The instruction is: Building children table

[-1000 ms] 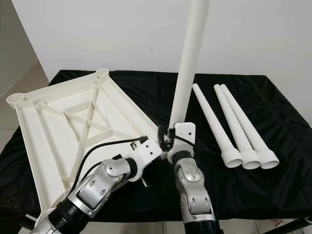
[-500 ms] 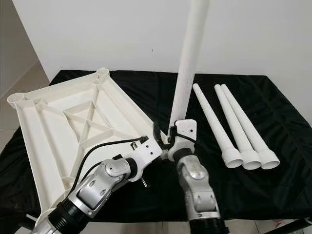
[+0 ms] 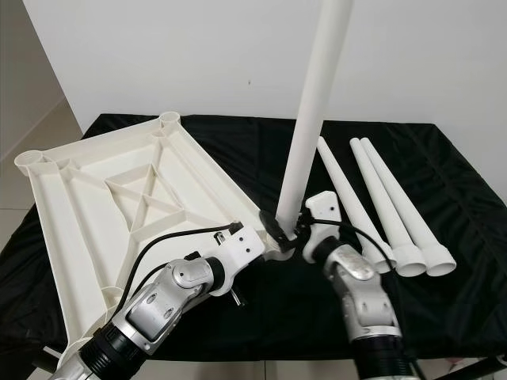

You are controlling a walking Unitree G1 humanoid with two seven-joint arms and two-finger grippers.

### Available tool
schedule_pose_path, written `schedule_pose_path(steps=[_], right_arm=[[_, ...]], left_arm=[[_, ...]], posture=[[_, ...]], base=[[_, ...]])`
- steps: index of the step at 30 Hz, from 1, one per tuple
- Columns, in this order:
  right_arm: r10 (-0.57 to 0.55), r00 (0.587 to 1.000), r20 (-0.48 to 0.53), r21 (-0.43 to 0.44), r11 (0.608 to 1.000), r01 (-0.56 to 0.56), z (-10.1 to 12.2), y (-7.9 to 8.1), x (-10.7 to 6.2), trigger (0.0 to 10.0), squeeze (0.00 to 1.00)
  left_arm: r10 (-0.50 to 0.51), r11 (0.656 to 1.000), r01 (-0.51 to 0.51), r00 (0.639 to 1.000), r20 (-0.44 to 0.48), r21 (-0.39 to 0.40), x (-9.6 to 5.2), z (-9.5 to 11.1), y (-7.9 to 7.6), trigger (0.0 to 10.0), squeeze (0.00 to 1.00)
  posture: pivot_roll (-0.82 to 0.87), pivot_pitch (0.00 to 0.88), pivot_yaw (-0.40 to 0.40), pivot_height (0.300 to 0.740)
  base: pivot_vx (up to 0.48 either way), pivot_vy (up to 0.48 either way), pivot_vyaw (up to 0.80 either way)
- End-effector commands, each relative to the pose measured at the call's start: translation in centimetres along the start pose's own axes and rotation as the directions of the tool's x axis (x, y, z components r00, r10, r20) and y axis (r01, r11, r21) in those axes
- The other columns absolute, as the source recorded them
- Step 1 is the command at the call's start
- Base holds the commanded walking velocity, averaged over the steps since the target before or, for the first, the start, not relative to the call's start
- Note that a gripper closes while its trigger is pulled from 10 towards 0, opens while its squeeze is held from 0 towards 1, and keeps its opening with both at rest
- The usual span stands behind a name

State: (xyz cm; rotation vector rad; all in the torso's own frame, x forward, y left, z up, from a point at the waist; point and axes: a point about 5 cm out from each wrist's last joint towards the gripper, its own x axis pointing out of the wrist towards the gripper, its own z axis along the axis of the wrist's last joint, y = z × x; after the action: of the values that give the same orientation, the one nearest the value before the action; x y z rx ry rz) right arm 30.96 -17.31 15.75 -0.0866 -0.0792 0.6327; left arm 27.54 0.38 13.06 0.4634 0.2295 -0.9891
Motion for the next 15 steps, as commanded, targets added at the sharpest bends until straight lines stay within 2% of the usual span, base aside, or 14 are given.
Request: schedule_pose_path(steps=[1,2,4,8,15], right_arm=[[0.033,0.999,0.009,0.01,0.999,-0.033,-0.1,-0.1,0.0,10.0,0.0],[0.113,0.993,-0.017,0.013,0.994,-0.113,-0.2,-0.9,-0.2,10.0,0.0],[0.113,0.993,-0.017,0.013,0.994,-0.113,-0.2,-0.9,-0.2,10.0,0.0],[0.209,0.976,-0.061,0.024,0.978,-0.208,-0.4,-1.9,-0.4,10.0,0.0],[0.251,0.965,-0.072,0.013,0.968,-0.251,-0.4,-2.6,0.1,10.0,0.0]], left_arm=[[-0.036,0.999,0.037,0.999,-0.012,0.013,0.2,-0.1,-0.5,10.0,0.0],[-0.034,0.999,0.035,0.999,-0.01,0.013,0.3,0.0,-0.5,10.0,0.0],[-0.034,0.999,0.035,0.999,-0.01,0.013,0.3,0.0,-0.5,10.0,0.0],[-0.03,0.999,0.031,0.999,-0.01,0.011,0.2,0.0,-0.4,10.0,0.0],[-0.03,0.999,0.03,0.999,-0.011,0.01,0.2,0.0,-0.4,10.0,0.0]], posture=[[-0.13,0.039,0.028,0.74],[-0.13,0.036,0.026,0.74],[-0.13,0.036,0.026,0.74],[-0.13,0.036,0.026,0.74],[-0.13,0.039,0.031,0.74]], base=[[0.0,0.0,0.0],[0.0,0.0,0.0],[0.0,0.0,0.0],[0.0,0.0,0.0],[0.0,0.0,0.0]])
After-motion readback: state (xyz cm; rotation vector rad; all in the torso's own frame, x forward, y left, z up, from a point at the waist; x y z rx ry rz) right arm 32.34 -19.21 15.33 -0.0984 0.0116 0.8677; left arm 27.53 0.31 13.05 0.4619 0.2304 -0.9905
